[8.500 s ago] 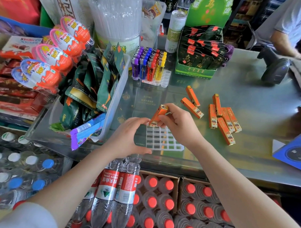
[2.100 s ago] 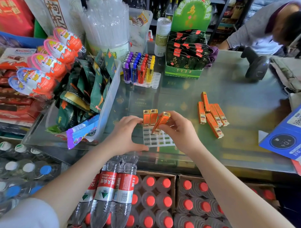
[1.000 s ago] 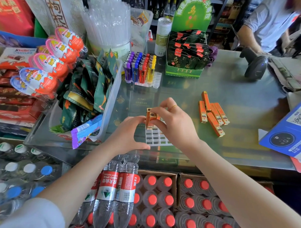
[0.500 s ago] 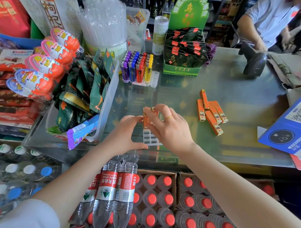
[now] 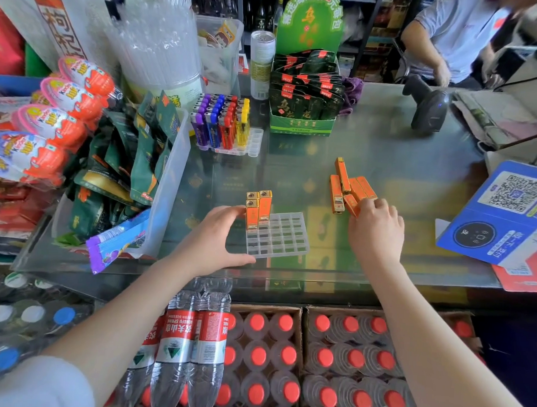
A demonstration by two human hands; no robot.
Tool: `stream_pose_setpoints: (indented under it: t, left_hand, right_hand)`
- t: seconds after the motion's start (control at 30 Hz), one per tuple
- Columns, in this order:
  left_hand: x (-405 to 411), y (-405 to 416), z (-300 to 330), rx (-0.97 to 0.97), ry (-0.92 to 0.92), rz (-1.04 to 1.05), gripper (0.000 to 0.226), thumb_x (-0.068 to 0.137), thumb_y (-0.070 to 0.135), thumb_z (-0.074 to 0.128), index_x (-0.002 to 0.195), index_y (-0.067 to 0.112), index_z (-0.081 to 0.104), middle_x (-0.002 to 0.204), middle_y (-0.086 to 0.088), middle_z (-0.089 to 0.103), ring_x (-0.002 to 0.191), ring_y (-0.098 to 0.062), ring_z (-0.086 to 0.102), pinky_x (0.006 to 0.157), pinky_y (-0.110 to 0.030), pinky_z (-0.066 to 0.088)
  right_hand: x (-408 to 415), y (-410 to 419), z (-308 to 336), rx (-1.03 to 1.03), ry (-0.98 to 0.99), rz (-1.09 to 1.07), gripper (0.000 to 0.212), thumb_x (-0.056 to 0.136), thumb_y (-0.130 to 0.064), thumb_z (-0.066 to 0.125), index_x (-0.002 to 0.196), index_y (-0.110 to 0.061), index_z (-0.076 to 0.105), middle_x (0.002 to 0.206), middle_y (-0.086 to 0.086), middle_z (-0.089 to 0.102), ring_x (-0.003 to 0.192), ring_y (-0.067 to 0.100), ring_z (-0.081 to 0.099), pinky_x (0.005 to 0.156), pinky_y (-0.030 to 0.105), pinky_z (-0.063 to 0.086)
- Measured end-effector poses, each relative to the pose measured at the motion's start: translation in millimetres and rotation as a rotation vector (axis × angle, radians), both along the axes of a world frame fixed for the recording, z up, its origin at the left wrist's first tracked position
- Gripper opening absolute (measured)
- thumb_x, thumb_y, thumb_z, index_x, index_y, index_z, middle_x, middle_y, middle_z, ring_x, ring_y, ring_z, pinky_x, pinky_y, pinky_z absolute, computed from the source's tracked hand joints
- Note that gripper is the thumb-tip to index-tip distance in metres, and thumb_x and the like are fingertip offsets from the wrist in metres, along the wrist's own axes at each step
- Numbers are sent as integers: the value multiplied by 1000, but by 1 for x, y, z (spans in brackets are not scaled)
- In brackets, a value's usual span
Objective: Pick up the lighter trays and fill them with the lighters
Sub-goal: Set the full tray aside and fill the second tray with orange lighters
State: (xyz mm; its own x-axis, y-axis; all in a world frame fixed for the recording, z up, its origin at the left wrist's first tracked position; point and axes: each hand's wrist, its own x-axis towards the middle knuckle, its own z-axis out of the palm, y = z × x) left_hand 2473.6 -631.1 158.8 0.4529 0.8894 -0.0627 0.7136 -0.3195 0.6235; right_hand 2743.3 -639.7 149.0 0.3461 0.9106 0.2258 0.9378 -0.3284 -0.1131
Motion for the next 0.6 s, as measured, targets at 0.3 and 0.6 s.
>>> stream_pose_setpoints:
  t: [0.3, 0.6]
  left_hand:
    - [-2, -7, 0, -18, -11, 34, 80, 67, 37, 76, 133, 28, 31, 139, 6, 36, 126, -5, 29, 101, -23, 23]
    - [-3, -10, -5, -13, -40, 73, 82, 64, 34, 79, 131, 22, 35, 136, 2, 38, 125, -9, 32, 102, -27, 26]
  right_hand:
    - [-12, -1, 15, -5, 653, 150, 15, 79, -12, 64, 93, -11, 62, 81, -1, 64, 66, 19, 54, 60, 22, 40]
    - [-57, -17, 30, 69, 1126, 638, 34, 80, 10, 56, 100, -17, 54, 89, -3, 66, 79, 10, 68, 71, 18, 50]
